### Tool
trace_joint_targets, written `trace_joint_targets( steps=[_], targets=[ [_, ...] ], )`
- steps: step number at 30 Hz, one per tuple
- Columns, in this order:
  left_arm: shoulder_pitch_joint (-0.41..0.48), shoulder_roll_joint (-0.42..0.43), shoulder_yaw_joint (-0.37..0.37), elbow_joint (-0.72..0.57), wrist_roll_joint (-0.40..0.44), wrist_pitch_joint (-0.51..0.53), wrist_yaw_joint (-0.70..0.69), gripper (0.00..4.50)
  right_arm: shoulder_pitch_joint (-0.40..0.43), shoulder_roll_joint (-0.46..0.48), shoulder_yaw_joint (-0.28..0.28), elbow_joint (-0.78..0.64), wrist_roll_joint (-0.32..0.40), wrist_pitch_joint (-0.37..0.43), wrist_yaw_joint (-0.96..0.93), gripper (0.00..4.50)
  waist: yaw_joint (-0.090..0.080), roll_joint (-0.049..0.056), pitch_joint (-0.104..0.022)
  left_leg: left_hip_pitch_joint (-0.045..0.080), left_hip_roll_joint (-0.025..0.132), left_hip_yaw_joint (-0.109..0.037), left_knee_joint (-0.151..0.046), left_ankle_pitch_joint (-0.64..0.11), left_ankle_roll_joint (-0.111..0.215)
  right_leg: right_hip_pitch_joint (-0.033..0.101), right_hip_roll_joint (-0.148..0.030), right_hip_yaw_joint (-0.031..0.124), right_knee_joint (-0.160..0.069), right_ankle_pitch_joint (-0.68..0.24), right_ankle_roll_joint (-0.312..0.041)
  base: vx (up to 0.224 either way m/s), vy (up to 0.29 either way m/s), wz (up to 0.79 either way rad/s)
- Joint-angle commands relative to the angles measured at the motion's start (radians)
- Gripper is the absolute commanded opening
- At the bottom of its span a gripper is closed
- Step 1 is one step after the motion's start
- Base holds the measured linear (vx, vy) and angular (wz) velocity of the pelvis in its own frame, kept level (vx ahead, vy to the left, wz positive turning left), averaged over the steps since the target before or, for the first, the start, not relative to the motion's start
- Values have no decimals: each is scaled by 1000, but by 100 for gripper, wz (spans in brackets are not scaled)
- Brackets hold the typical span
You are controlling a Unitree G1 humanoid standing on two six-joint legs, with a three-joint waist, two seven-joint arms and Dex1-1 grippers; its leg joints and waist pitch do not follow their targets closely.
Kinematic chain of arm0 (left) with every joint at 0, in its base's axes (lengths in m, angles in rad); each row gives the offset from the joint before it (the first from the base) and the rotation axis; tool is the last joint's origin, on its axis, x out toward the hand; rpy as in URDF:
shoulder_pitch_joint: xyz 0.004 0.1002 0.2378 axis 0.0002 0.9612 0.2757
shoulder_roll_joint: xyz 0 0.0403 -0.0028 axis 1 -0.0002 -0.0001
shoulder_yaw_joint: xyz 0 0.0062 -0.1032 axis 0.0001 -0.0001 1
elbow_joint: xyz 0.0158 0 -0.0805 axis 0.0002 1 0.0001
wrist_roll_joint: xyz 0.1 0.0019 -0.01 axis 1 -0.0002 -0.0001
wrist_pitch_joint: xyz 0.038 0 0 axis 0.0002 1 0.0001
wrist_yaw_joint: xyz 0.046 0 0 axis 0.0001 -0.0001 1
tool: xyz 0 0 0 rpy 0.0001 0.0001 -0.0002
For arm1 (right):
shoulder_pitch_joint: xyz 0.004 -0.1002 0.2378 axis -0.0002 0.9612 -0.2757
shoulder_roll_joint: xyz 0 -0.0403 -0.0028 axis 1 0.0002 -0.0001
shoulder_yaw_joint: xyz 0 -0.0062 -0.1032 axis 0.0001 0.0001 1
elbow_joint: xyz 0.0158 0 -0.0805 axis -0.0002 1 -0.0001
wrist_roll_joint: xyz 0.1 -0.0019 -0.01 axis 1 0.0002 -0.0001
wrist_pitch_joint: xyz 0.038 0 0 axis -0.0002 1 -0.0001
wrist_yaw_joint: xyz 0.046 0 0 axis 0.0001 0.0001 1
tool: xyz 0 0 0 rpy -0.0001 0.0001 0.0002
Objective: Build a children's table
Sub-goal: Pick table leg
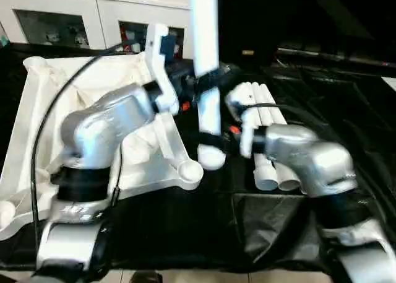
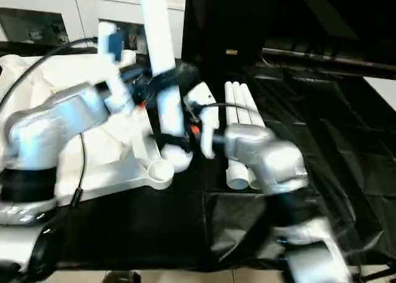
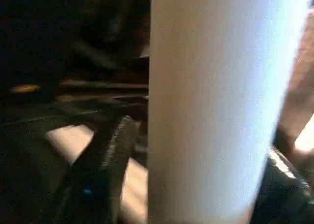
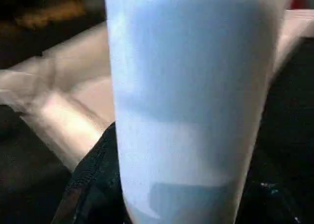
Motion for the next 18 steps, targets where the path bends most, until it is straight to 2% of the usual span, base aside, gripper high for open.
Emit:
trace_joint_targets(
  steps=[1, 2, 4, 6, 8, 11, 14, 18],
  targets=[
    [-19, -28, 1, 43, 75, -26, 131, 301, -20, 30, 14, -7, -48, -50, -86, 194, 0, 7, -75, 29, 61, -26, -68, -136, -75, 45, -105, 59, -81, -105, -99, 0, 0, 0],
    [-27, -50, 23, 56, 76, -34, 178, 301, -20, 49, 17, 1, -62, -53, -124, 194, -1, 9, -75, 29, 62, -26, -67, -126, -76, 42, -104, 60, -78, -72, -109, 0, 0, 0],
    [-33, -68, 41, 69, 79, -46, 221, 301, -20, 68, 21, 8, -76, -57, -162, 193, -2, 8, -77, 29, 62, -27, -65, -120, -70, 44, -104, 58, -74, -31, -122, 0, 0, 0],
    [-37, -78, 52, 77, 81, -56, 246, 301, -17, 85, 24, 8, -84, -57, -190, 193, -2, 8, -77, 29, 60, -27, -66, -110, -65, 46, -102, 58, -71, -5, -122, 0, 0, 0],
    [-39, -96, 71, 82, 76, -57, 262, 265, -14, 102, 22, 8, -92, -61, -203, 193, -2, 11, -77, 29, 60, -25, -65, -113, -63, 46, -103, 59, -71, 16, -122, 0, 0, 0],
    [-44, -116, 93, 83, 71, -54, 272, 260, -13, 120, 18, 18, -110, -77, -221, 193, -2, 14, -75, 31, 61, -26, -67, -141, -70, 45, -104, 59, -75, -14, -121, 0, 0, 0],
    [-45, -121, 95, 79, 66, -52, 281, 222, -14, 129, 11, 25, -123, -86, -240, 193, -3, 15, -73, 32, 61, -27, -69, -165, -76, 44, -103, 60, -78, -50, -107, 0, 0, 0],
    [-46, -124, 96, 77, 56, -51, 278, 190, -18, 132, -3, 33, -118, -85, -254, 193, -4, 17, -74, 32, 61, -29, -70, -168, -80, 44, -103, 60, -77, -44, -102, 0, 0, 0]
  ],
)
